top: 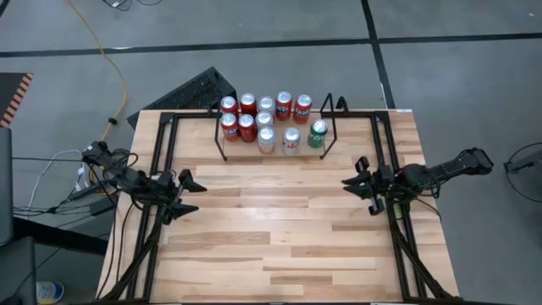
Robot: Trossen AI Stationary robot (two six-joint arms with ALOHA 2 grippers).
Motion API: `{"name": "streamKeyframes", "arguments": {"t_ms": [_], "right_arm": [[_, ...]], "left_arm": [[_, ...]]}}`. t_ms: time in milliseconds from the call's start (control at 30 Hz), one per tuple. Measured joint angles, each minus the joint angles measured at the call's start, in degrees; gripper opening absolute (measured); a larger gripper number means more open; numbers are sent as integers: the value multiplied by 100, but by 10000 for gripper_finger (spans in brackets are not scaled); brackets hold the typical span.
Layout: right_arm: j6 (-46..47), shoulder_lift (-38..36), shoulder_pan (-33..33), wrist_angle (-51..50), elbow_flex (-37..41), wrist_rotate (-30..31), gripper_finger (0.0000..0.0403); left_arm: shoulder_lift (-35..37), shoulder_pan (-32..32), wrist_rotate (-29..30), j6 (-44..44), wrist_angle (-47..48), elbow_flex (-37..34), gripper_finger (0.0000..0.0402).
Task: Place canned beverage on shelf
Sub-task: Return to Home Position
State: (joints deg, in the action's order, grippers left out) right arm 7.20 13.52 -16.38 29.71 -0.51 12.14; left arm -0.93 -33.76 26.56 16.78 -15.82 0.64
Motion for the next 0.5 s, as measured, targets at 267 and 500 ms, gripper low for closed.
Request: {"name": "streamKeyframes", "arguments": {"t_ms": [267,500], "right_arm": [[151,-1,2,-986,2,-2,67],[140,-1,2,-2083,4,-3,67]], "left_arm": [[-7,0,124,532,408,-2,334],[-13,0,80,607,1146,0,334]]}}
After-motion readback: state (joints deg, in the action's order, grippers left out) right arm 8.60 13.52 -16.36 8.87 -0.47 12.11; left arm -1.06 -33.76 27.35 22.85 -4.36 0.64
